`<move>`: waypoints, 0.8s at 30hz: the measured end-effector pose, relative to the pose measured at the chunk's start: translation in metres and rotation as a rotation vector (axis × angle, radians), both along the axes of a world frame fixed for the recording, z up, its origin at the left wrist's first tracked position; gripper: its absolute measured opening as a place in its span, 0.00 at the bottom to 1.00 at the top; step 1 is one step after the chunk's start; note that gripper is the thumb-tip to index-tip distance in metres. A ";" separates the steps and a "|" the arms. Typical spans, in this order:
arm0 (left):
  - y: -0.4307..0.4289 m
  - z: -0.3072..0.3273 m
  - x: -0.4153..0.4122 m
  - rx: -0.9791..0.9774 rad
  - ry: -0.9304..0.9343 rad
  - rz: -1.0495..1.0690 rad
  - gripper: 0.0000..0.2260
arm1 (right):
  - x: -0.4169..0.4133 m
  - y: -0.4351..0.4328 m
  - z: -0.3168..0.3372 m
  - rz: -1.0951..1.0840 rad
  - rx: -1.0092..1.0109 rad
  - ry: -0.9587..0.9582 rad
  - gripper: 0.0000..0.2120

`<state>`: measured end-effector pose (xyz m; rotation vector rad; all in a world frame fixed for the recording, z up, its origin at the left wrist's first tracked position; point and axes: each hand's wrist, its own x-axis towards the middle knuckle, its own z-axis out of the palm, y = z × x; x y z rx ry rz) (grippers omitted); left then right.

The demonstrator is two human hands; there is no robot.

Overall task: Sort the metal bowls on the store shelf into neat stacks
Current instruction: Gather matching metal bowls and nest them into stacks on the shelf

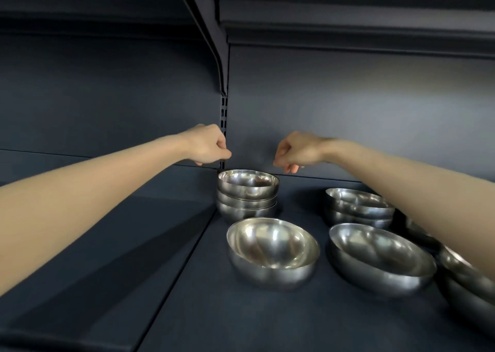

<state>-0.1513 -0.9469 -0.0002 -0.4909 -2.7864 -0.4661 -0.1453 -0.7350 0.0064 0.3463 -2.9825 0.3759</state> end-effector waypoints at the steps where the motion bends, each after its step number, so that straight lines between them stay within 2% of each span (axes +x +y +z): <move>1: -0.001 0.002 0.006 -0.005 -0.008 -0.018 0.13 | 0.007 0.001 0.002 0.005 0.006 -0.004 0.10; 9: -0.009 -0.014 0.058 -0.057 -0.156 -0.182 0.16 | 0.056 0.003 0.000 0.099 0.058 -0.132 0.10; 14: -0.020 -0.037 0.093 0.035 -0.298 -0.218 0.34 | 0.073 0.011 -0.013 0.127 0.072 -0.200 0.11; 18: -0.020 -0.063 0.113 -0.046 -0.370 -0.226 0.48 | 0.077 0.014 -0.026 0.131 0.112 -0.250 0.15; 24: -0.005 -0.085 0.127 -0.008 -0.373 -0.184 0.46 | 0.079 0.012 -0.038 0.154 0.173 -0.282 0.15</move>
